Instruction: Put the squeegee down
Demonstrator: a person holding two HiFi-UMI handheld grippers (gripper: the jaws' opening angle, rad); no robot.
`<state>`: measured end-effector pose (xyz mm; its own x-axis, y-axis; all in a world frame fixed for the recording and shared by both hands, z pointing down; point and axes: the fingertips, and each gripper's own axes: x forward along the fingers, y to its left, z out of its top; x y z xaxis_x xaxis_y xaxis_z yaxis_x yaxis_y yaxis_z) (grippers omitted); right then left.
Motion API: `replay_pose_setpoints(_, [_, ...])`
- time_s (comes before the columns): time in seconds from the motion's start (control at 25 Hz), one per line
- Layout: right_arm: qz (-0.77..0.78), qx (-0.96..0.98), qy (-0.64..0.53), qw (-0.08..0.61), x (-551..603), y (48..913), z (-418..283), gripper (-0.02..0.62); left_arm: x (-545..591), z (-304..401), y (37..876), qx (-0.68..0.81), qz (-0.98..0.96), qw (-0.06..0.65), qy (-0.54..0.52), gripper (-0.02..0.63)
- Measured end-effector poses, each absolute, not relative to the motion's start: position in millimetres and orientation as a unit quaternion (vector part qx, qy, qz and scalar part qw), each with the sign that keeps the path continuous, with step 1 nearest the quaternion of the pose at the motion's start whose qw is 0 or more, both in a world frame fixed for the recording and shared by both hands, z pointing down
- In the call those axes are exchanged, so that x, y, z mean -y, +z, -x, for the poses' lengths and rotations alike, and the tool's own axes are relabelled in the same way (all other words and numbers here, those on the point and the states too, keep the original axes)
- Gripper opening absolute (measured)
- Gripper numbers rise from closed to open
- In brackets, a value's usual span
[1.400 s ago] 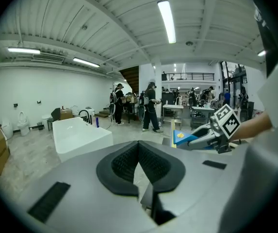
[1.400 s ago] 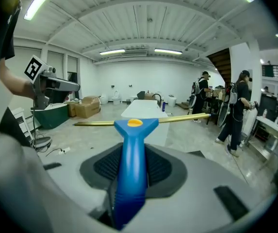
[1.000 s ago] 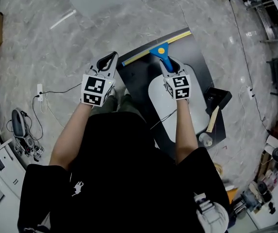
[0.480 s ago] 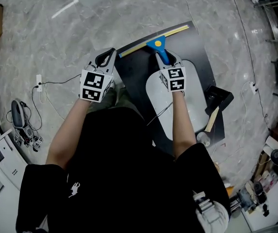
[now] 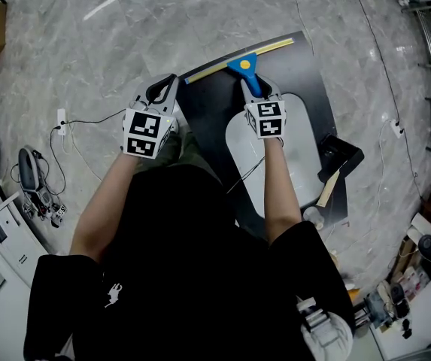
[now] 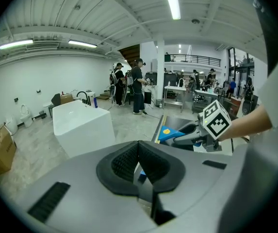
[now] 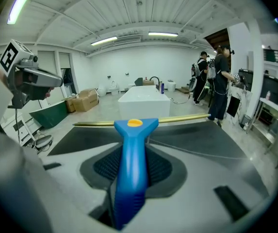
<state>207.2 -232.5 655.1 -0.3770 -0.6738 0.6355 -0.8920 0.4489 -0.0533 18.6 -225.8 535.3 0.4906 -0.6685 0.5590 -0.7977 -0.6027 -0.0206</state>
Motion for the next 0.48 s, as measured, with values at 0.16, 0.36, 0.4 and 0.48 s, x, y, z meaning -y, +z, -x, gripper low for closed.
replay_pose_setpoints(0.16, [-0.486,0.802,0.204,0.28,235,663,-205,0.132,226,-19,538,0.429,-0.853,0.122,0.271,0.004])
replay_pose_setpoints(0.36, [-0.482,0.801,0.207,0.288,239,669,-201,0.132,225,-18,541,0.428,-0.852,0.124,0.275,0.004])
replay_pose_setpoints(0.4, [-0.482,0.801,0.208,0.29,239,671,-201,0.132,225,-18,541,0.429,-0.851,0.124,0.276,0.003])
replay_pose_setpoints(0.48, [-0.483,0.798,0.21,0.292,240,672,-201,0.132,224,-17,543,0.429,-0.851,0.126,0.276,0.004])
